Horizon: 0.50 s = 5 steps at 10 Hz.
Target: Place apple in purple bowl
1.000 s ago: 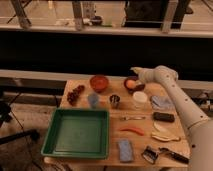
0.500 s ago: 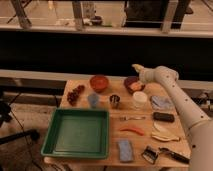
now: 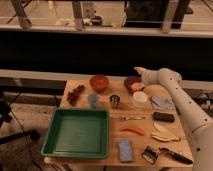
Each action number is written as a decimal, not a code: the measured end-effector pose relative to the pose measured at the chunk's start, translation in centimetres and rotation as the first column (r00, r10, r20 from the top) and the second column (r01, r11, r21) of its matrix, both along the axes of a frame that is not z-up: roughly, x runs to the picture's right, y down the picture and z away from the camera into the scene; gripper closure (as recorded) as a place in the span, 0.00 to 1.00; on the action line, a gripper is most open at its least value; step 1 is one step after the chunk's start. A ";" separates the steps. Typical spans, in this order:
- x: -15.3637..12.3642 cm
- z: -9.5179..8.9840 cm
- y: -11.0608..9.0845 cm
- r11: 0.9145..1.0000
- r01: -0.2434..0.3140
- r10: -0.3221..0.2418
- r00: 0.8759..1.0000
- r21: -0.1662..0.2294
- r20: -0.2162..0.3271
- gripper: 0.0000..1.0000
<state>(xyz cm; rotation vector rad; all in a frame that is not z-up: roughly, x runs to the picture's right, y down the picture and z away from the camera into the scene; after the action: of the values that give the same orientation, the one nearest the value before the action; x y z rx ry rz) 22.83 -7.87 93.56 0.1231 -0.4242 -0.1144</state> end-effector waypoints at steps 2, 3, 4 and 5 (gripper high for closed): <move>0.1 -0.2 -0.2 1.000 0.008 -0.007 1.000 0.016 -0.014 0.20; -0.2 -0.3 -0.6 1.000 0.013 -0.012 1.000 0.026 -0.019 0.20; 0.0 -0.6 -1.0 0.999 0.012 -0.011 1.000 0.037 -0.026 0.20; 0.3 -0.7 -1.2 0.999 0.007 -0.005 1.000 0.042 -0.031 0.20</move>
<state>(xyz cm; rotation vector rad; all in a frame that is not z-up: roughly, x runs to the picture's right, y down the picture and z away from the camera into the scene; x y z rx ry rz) 23.13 -9.11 92.84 0.1616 -0.3913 -0.1310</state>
